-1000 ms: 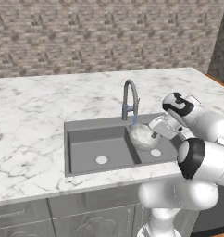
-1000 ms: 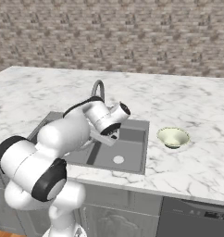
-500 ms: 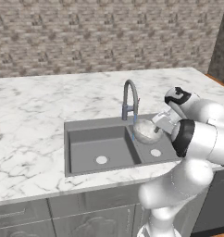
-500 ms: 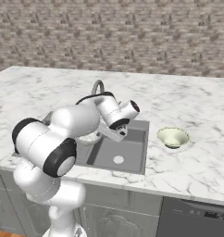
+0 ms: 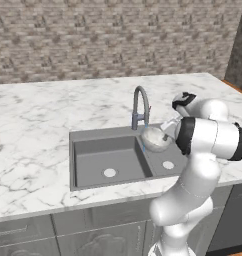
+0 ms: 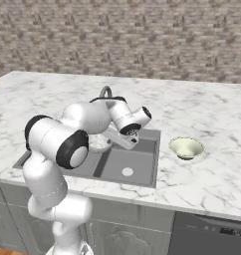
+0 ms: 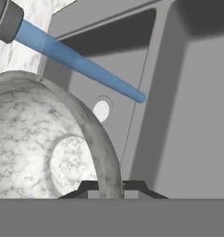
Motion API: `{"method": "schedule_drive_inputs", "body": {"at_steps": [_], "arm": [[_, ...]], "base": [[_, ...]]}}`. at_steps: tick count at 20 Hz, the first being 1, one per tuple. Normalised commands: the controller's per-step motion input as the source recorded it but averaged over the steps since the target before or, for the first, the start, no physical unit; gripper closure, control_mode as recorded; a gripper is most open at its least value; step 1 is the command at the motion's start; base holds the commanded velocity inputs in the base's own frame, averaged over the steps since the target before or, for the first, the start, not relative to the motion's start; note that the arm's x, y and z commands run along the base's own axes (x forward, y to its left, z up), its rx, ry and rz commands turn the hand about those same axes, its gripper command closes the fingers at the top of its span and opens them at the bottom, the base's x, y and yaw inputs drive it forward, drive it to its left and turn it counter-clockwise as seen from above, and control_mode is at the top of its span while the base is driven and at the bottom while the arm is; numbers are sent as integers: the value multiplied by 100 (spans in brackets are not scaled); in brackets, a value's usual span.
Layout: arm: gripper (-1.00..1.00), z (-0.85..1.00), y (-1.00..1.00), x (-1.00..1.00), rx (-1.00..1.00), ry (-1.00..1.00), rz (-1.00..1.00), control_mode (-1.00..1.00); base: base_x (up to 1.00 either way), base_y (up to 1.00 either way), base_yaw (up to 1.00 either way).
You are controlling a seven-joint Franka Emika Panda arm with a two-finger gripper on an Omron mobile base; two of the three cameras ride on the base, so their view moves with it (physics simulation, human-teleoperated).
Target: Rinse each bowl for a few seconds and place them down in the sink or on the counter.
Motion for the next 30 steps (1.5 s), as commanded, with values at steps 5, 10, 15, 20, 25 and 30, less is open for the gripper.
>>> {"method": "schedule_drive_inputs", "body": {"at_steps": [5,10,15,20,25,30], "arm": [[100,-13,6,30,0,0,0,-100],[100,-26,21,29,-3,0,0,-100],[100,-7,4,23,-1,0,0,-100],[100,8,-18,0,0,-5,0,-100],[100,0,-2,0,0,0,0,-100],[100,-7,44,7,-2,0,1,-100]], "base": [[0,0,0],[0,0,0],[0,0,0],[0,0,0],[0,0,0],[0,0,0]]}}
